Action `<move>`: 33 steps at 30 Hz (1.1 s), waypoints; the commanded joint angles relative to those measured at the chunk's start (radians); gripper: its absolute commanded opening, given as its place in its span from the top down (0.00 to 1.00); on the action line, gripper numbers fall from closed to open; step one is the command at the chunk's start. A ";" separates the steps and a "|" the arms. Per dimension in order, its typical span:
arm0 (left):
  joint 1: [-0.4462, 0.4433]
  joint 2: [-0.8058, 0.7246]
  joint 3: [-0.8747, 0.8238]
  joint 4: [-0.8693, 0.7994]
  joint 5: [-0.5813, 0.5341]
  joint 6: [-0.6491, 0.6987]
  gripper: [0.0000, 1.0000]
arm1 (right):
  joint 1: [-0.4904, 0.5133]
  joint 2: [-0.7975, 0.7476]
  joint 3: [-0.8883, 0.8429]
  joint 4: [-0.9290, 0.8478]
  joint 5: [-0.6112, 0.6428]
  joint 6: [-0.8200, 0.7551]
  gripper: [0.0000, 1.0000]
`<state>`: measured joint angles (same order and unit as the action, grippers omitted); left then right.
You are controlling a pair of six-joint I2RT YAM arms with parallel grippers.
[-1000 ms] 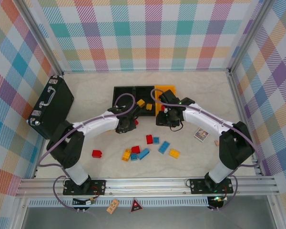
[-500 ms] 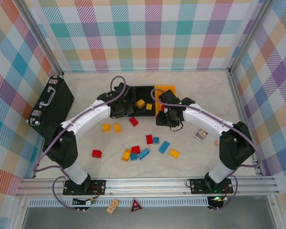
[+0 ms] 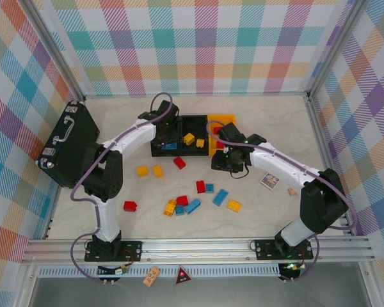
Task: Sort the legos into containers by color
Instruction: Place the lego in the container, then pick up the lego from the center of the table.
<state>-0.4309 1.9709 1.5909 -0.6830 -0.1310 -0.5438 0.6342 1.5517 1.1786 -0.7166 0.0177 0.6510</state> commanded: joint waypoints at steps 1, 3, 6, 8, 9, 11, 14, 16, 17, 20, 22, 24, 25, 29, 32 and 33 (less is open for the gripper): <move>0.015 0.037 0.064 -0.034 0.023 0.028 0.73 | 0.004 -0.024 -0.011 0.013 -0.005 0.020 0.56; 0.017 0.052 0.083 -0.035 0.020 0.035 0.69 | 0.003 -0.026 -0.013 0.013 -0.005 0.022 0.56; 0.018 0.062 0.104 -0.051 0.016 0.036 0.58 | 0.004 -0.025 -0.013 0.011 -0.005 0.021 0.56; 0.017 0.050 0.095 -0.049 0.015 0.034 0.54 | 0.004 -0.024 -0.013 0.008 -0.004 0.019 0.56; 0.018 0.038 0.084 -0.042 0.017 0.029 0.52 | 0.004 -0.024 -0.014 0.009 -0.003 0.019 0.56; 0.017 0.012 0.064 -0.034 0.019 0.024 0.52 | 0.004 -0.022 -0.013 0.009 -0.005 0.018 0.56; 0.015 -0.032 0.028 -0.024 0.034 0.016 0.51 | 0.004 -0.015 -0.005 0.009 -0.013 0.006 0.56; 0.011 -0.064 -0.004 -0.013 0.049 0.012 0.51 | 0.005 -0.006 -0.001 0.008 -0.017 0.000 0.56; 0.007 -0.084 -0.023 -0.009 0.058 0.010 0.51 | 0.005 -0.001 0.002 0.009 -0.019 -0.002 0.56; -0.005 -0.147 -0.086 0.009 0.082 0.008 0.50 | 0.013 0.013 0.010 0.013 -0.031 -0.014 0.55; -0.016 -0.196 -0.137 0.024 0.101 0.003 0.50 | 0.023 0.026 0.022 0.010 -0.039 -0.029 0.55; -0.026 -0.250 -0.200 0.045 0.122 -0.006 0.49 | 0.039 0.044 0.037 0.005 -0.042 -0.041 0.55; -0.031 -0.280 -0.236 0.057 0.133 -0.012 0.49 | 0.050 0.055 0.046 0.002 -0.044 -0.048 0.54; -0.043 -0.397 -0.404 0.121 0.217 -0.055 0.49 | 0.089 0.109 0.075 -0.005 -0.041 -0.056 0.53; -0.050 -0.483 -0.535 0.153 0.247 -0.098 0.49 | 0.119 0.155 0.104 -0.014 -0.050 -0.060 0.51; -0.053 -0.513 -0.569 0.158 0.249 -0.108 0.48 | 0.129 0.165 0.112 -0.016 -0.050 -0.061 0.50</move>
<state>-0.4725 1.5253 1.0985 -0.5571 0.0631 -0.5964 0.7406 1.6859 1.2514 -0.7120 -0.0166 0.6117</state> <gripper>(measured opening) 0.515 0.499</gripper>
